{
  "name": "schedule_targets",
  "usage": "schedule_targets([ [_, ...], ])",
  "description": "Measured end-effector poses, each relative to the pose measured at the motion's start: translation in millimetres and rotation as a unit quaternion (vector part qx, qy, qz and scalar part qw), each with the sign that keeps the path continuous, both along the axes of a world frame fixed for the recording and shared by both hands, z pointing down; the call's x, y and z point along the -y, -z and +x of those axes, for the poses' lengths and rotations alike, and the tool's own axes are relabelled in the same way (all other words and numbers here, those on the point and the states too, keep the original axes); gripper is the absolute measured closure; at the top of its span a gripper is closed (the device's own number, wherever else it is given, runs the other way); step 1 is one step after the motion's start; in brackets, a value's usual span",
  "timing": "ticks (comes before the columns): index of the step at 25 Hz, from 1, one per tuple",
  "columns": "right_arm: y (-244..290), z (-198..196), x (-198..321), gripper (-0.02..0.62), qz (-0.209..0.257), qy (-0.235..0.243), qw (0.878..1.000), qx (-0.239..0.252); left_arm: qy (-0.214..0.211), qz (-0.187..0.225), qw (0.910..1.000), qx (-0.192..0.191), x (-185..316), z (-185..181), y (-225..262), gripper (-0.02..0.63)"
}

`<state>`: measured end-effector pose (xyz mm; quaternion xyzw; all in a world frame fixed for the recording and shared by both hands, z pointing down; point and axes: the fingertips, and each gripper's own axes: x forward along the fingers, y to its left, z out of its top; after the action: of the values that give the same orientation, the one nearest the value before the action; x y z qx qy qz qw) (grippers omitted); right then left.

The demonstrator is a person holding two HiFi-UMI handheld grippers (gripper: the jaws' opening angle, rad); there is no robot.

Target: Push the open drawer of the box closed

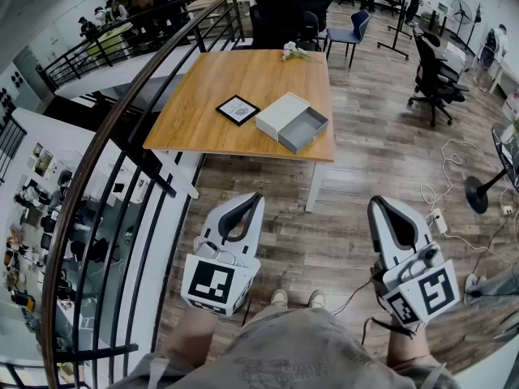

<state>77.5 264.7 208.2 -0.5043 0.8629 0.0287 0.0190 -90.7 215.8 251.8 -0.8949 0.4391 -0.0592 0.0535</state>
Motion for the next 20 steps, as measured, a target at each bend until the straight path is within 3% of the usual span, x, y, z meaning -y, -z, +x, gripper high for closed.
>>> schedule_targets([
  [20, -7.7, 69.6, 6.4, 0.561, -0.006, 0.035, 0.999, 0.026, 0.021, 0.002, 0.9997, 0.016, 0.6, 66.4, -0.4, 0.591],
])
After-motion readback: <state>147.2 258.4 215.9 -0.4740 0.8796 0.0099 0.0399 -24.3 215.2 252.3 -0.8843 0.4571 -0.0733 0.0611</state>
